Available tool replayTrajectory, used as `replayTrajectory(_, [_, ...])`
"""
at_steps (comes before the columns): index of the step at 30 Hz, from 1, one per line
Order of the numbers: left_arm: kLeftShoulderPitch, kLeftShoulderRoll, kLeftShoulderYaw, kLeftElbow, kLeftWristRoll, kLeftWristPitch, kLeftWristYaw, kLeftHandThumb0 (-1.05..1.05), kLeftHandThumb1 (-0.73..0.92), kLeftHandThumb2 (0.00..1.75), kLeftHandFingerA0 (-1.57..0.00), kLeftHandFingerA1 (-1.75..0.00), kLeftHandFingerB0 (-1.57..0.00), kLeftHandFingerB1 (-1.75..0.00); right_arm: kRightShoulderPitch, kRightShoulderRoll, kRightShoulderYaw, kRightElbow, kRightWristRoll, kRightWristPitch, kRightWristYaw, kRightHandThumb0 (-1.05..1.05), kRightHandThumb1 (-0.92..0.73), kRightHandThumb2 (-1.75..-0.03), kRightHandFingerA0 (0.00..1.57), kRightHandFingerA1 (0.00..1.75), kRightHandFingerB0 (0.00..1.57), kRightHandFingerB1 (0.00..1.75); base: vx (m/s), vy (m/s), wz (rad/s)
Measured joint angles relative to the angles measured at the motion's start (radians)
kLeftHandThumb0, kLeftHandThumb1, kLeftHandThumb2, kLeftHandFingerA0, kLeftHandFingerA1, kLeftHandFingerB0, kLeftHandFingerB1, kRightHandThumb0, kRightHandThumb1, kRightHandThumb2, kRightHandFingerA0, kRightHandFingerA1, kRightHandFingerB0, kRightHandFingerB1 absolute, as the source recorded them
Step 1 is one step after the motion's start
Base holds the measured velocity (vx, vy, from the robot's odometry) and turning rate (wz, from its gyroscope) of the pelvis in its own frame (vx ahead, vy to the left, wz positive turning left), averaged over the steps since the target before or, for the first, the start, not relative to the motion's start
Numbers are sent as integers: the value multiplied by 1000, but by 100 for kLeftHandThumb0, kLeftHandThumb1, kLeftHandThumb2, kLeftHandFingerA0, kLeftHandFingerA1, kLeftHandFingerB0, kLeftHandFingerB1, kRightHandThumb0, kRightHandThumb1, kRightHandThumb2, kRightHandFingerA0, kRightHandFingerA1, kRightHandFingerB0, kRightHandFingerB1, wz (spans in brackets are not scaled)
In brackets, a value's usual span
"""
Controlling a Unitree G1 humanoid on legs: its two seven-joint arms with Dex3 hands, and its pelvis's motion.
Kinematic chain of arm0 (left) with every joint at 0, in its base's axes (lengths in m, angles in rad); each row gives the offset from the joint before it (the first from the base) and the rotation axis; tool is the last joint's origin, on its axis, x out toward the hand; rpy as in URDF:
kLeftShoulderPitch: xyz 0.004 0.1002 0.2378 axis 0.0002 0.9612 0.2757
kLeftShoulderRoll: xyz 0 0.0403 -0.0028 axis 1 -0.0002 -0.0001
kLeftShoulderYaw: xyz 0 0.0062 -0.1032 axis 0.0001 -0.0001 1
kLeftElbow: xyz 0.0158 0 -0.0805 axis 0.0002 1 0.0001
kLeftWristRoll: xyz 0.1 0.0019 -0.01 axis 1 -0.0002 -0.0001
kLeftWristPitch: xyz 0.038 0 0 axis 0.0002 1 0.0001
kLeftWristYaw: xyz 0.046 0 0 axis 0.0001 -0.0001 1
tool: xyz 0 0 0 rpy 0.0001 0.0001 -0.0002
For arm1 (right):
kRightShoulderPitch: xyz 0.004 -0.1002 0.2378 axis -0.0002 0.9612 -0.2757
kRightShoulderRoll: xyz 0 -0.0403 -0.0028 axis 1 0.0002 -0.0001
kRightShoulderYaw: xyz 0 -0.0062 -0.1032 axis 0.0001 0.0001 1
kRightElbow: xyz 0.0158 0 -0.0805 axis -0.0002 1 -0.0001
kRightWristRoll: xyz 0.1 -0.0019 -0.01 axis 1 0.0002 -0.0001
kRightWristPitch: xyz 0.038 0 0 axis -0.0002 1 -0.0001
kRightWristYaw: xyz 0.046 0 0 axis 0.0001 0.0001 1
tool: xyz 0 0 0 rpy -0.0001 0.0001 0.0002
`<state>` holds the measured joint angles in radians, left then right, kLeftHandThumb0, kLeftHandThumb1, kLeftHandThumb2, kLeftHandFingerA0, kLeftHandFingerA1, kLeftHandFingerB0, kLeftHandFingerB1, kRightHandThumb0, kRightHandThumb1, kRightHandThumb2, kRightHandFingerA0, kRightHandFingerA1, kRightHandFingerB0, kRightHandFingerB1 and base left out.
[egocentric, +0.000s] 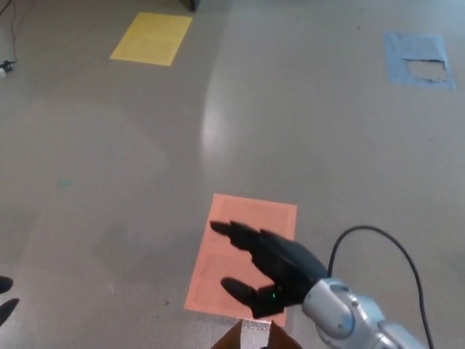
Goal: An air pump is kept on top of a storage box on the floor and the robot uses its right hand to press down on the handle of the pump to compress it
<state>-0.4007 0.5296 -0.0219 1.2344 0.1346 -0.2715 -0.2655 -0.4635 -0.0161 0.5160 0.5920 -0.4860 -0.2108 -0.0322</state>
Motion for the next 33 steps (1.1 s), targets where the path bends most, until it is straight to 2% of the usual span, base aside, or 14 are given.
replayTrajectory(9, [0,0,0,0,0,0,0,-64,87,66,-30,-35,-28,-33,26,-85,-106,-286,44,6,45,-66,-70,-101,2,37,1,29,0,0,0])
replayTrajectory(12, [1,0,0,0,0,0,0,-66,86,66,-31,-35,-28,-32,46,-127,-178,-383,72,9,62,-70,-68,-99,2,38,6,30,0,0,0])
replayTrajectory(13, [2,0,0,0,0,0,0,-65,86,66,-31,-35,-28,-32,57,-147,-217,-423,88,10,70,-66,-68,-100,1,39,1,33,0,0,0])
replayTrajectory(17, [6,0,-1,1,0,0,0,-64,86,66,-32,-35,-28,-33,89,-194,-333,-470,132,12,81,-71,-67,-97,3,42,3,37,0,0,0])
replayTrajectory(18, [8,0,-1,2,0,0,0,-64,85,66,-32,-36,-28,-33,100,-205,-370,-469,146,12,81,-33,-60,-111,1,49,0,47,0,0,0])
replayTrajectory(24, [23,-1,0,3,0,0,0,-64,85,66,-29,-34,-27,-32,131,-216,-524,-318,195,11,64,-32,-61,-111,0,49,0,47,0,0,0])
replayTrajectory(33, [32,-3,0,3,0,0,0,-64,85,66,-30,-35,-26,-32,134,-215,-562,-14,199,10,27,-34,-57,-111,1,51,0,48,0,0,0])
